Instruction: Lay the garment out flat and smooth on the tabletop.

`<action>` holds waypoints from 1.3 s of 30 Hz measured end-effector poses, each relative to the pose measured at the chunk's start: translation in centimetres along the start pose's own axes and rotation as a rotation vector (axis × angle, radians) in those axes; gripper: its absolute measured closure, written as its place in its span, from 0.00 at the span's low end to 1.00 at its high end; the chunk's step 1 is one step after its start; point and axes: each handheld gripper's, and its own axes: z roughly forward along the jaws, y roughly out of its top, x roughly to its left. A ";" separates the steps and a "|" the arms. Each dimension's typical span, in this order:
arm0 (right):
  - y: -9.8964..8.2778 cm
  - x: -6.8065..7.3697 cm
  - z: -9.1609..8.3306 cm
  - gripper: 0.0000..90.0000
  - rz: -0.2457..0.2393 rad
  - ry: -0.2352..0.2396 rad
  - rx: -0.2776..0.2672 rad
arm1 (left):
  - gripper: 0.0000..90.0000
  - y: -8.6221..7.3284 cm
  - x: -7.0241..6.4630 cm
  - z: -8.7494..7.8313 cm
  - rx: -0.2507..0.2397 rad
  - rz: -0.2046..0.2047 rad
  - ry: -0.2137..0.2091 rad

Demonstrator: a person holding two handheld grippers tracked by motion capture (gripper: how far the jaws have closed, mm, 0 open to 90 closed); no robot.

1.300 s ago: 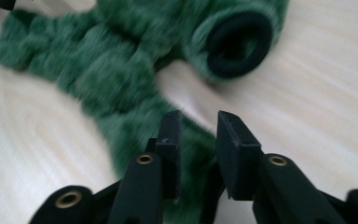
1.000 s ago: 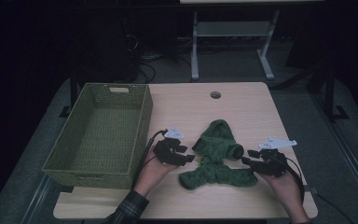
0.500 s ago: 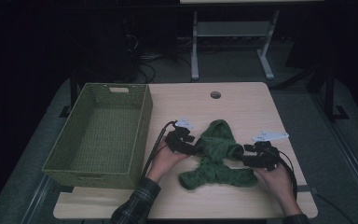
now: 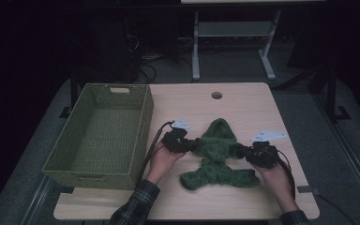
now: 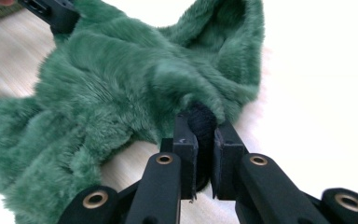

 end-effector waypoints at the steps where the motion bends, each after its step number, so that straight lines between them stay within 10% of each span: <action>1: 0.1 0.0 -0.2 0.91 -0.001 0.003 -0.008 | 0.95 -0.1 -0.1 -0.5 0.001 -0.001 0.014; 8: 0.1 -0.3 1.0 0.92 -0.016 0.012 0.039 | 0.95 -1.8 -0.1 -1.1 0.073 -0.021 0.104; 16: -0.4 -0.9 3.5 0.92 -0.015 0.021 0.119 | 0.95 -3.5 0.5 1.0 0.137 -0.038 0.114; 30: 1.1 -1.0 -0.3 0.58 0.000 0.037 0.013 | 0.59 -0.2 -0.3 -2.3 0.015 -0.015 0.124; 39: 3.6 -2.5 1.5 0.60 0.028 0.015 0.002 | 0.57 2.9 2.1 0.9 0.002 0.005 0.121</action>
